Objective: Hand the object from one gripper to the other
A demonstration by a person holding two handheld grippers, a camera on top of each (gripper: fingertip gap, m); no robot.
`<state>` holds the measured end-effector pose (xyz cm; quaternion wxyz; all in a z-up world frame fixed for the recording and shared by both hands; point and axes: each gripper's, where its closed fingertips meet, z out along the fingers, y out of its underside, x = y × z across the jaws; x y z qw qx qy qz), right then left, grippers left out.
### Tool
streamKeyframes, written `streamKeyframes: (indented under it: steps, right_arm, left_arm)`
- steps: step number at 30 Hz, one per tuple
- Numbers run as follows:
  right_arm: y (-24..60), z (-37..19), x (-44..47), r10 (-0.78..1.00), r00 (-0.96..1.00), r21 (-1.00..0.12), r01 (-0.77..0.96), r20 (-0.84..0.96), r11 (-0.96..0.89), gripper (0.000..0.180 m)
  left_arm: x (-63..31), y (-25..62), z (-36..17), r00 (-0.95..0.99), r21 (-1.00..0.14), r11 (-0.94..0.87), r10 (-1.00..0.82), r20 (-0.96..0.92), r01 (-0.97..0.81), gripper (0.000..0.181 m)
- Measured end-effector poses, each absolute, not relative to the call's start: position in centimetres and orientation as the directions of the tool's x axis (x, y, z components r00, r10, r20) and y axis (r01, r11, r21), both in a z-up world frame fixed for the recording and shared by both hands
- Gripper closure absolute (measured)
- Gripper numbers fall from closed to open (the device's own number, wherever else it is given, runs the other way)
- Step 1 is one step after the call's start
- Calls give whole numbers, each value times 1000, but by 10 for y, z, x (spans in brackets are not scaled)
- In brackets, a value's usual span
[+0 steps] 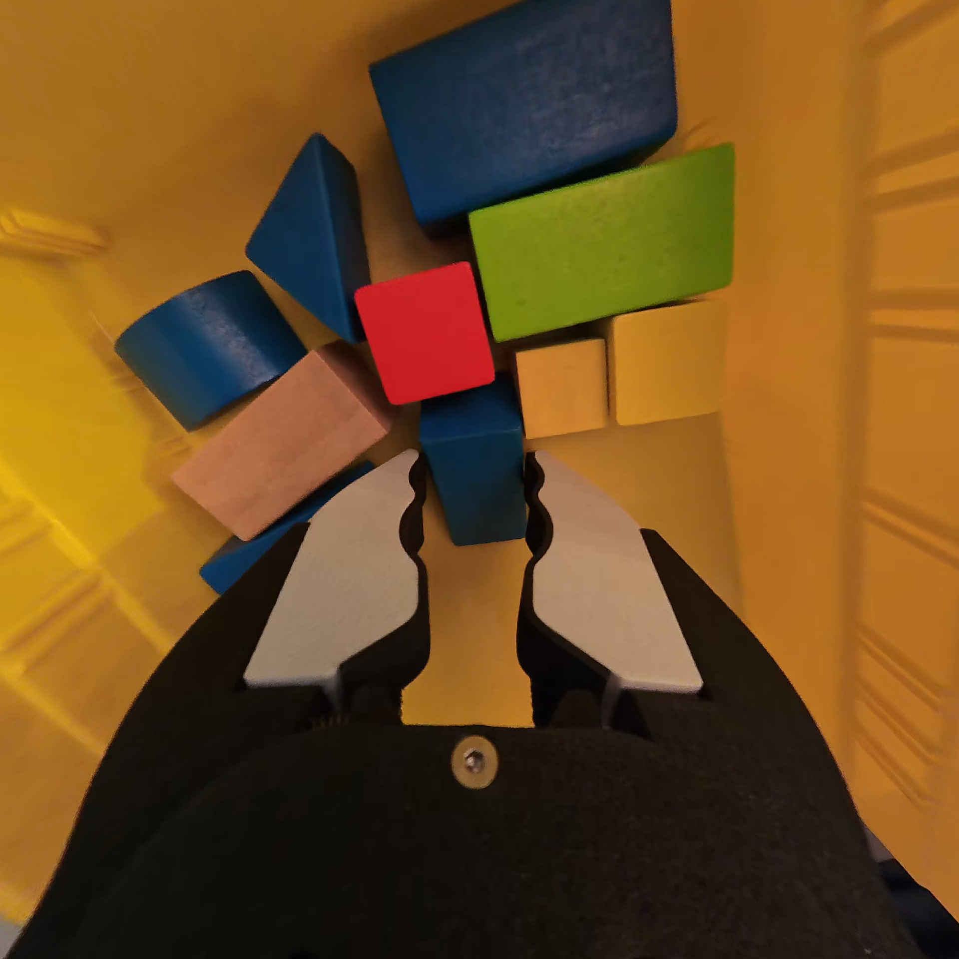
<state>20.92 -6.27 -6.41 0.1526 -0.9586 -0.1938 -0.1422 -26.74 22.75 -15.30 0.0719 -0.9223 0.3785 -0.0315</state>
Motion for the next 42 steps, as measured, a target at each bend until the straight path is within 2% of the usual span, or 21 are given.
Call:
streamKeyframes:
  steps: [7, 9, 12, 15, 18, 21, 24, 28, 34, 39, 42]
  right_arm:
    - [-62, -60, 211, 320, 875, -227, 416, 364, -880, 148]
    - [-56, -50, 207, 314, 864, -258, 432, 394, -864, 149]
    - [-34, -17, 183, 337, 809, -373, 537, 482, -756, 149]
    - [1, 35, 128, 352, 708, -533, 699, 612, -477, 148]
    - [23, 84, 53, 329, 636, -645, 758, 698, -96, 139]
    - [22, 102, -19, 364, 563, -648, 742, 742, 174, 121]
    - [8, 96, -75, 443, 444, -603, 726, 779, 331, 119]
    - [-17, 80, -128, 546, 281, -556, 704, 789, 442, 121]
    - [-43, 51, -164, 623, 80, -473, 726, 778, 498, 128]
    - [-48, 42, -175, 633, 28, -448, 730, 774, 516, 135]
    - [-50, 41, -179, 638, 18, -457, 713, 770, 531, 147]
  left_arm:
    - [-273, 228, -138, 712, -174, -699, -702, -20, -694, 146]
    - [-272, 232, -117, 711, -253, -683, -703, -29, -685, 147]
    - [-251, 229, -69, 655, -465, -595, -754, 43, -655, 146]
    - [-201, 186, 2, 394, -720, -454, -879, 267, -525, 146]
    - [-168, 109, 68, -49, -831, -391, -895, 444, -397, 146]
    - [-158, 41, 87, -356, -844, -300, -805, 474, -446, 147]
    - [-156, -4, 79, -511, -830, -176, -715, 477, -529, 146]
    - [-155, -33, 52, -556, -771, -29, -675, 484, -637, 146]
    - [-169, -62, 37, -639, -726, 114, -579, 506, -678, 146]
    - [-173, -72, 32, -668, -715, 175, -553, 498, -677, 146]
    - [-172, -72, 32, -667, -714, 167, -547, 507, -680, 146]
